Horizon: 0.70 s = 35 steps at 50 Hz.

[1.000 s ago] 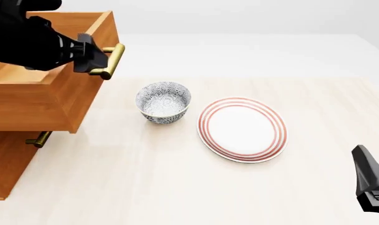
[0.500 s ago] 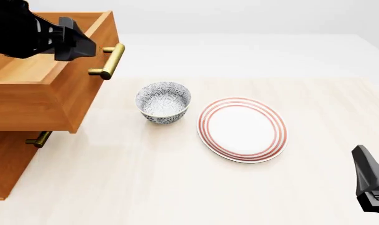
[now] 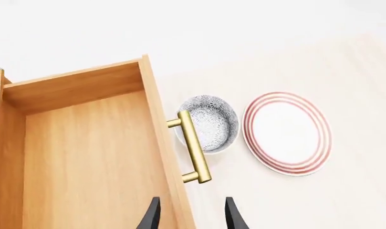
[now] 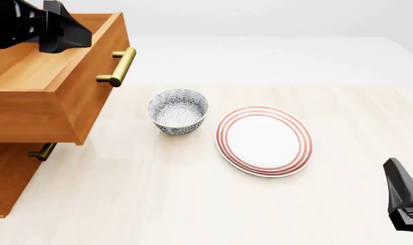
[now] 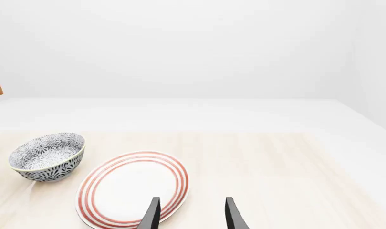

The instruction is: Open the top drawer of the cabinet.

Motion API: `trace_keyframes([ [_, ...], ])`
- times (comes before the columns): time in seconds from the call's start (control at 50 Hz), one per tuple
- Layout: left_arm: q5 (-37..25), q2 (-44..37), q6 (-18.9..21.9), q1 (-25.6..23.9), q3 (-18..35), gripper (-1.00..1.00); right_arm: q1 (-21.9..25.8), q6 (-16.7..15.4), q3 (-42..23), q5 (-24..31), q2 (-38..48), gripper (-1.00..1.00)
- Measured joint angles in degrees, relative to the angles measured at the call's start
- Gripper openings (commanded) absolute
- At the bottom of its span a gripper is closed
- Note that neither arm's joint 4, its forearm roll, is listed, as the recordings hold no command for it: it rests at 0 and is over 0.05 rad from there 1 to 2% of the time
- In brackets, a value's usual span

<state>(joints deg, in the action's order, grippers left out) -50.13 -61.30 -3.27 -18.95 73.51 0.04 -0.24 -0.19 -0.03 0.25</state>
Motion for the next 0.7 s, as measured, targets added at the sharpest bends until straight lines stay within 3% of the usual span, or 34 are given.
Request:
trace_keyframes([
  [0.7, 0.80, 4.65, 0.79, 3.88, 1.28, 1.00, 0.00, 0.00, 0.00, 0.00, 0.00, 1.00],
])
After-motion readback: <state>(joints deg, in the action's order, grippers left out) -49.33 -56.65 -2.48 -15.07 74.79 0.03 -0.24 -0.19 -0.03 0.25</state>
